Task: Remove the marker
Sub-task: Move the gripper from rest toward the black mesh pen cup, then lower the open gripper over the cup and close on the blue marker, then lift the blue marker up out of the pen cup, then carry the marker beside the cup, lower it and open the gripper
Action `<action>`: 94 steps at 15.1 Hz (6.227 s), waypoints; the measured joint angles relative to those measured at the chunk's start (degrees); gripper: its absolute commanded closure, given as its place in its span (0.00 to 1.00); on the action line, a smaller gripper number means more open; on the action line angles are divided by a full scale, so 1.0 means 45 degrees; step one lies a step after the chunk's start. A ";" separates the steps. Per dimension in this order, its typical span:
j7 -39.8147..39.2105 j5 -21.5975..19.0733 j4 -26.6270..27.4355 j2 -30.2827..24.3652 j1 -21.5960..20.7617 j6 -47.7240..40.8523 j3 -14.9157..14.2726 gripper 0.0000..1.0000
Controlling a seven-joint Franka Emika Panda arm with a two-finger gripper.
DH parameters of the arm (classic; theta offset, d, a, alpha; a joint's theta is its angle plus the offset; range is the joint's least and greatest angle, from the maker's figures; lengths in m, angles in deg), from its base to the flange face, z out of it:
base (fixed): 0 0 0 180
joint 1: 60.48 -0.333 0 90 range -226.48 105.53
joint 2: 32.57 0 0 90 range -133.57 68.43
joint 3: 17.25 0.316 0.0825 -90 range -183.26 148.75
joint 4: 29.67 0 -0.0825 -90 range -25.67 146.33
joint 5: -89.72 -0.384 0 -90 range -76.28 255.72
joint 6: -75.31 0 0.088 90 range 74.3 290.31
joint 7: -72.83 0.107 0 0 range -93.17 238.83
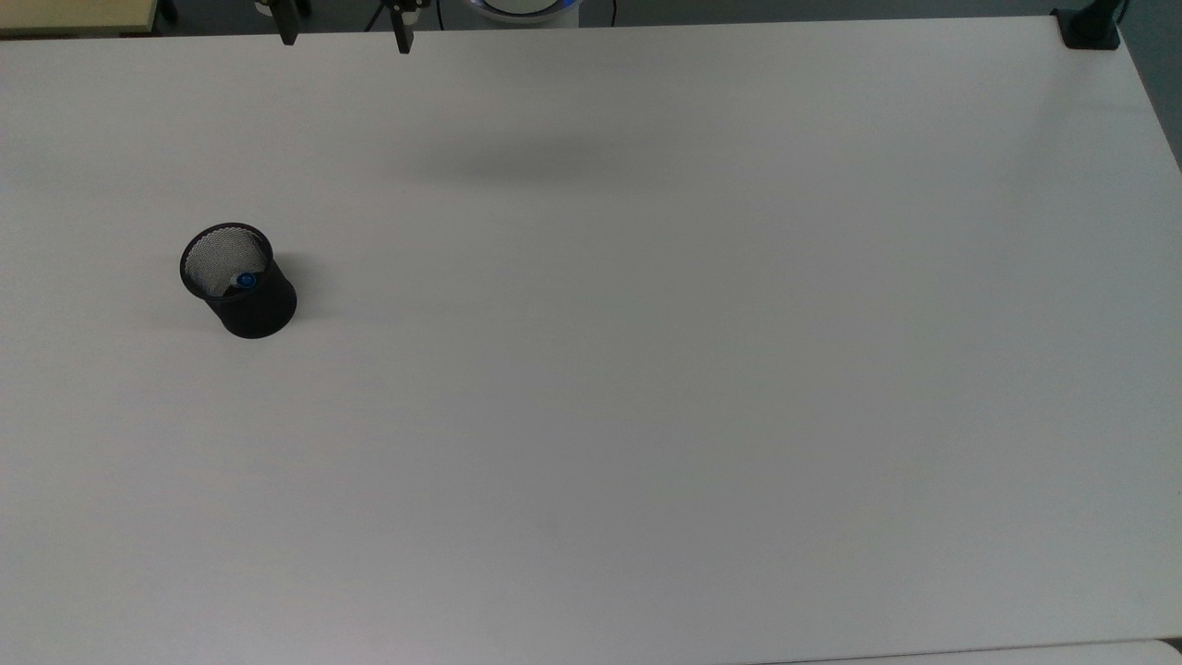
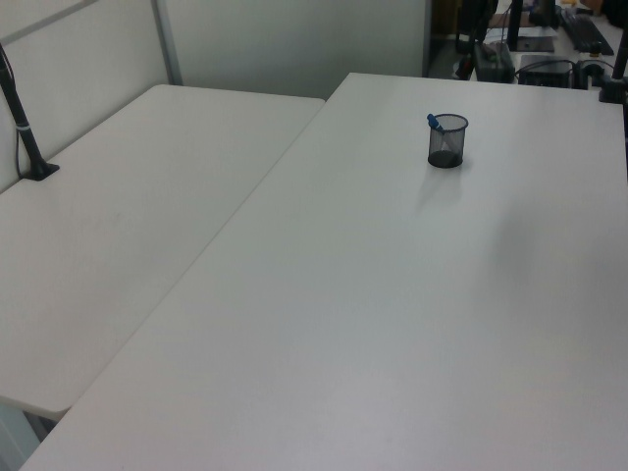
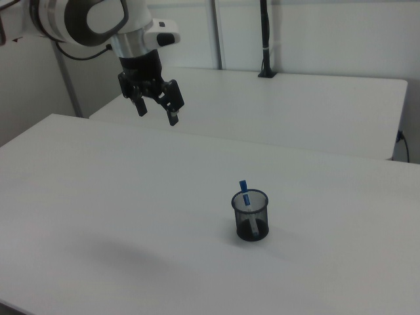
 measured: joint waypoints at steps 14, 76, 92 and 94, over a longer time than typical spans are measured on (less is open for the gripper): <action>-0.0545 0.0008 0.0001 0.0001 -0.0016 -0.0007 0.0002 0.00; -0.2915 -0.4268 0.2005 0.1861 0.0812 0.4262 -0.0395 1.00; -0.1730 -0.2961 0.1299 0.6622 -0.0263 0.9114 0.0581 0.32; -0.1730 -0.2954 0.1231 0.6620 -0.0267 0.9115 0.0631 0.06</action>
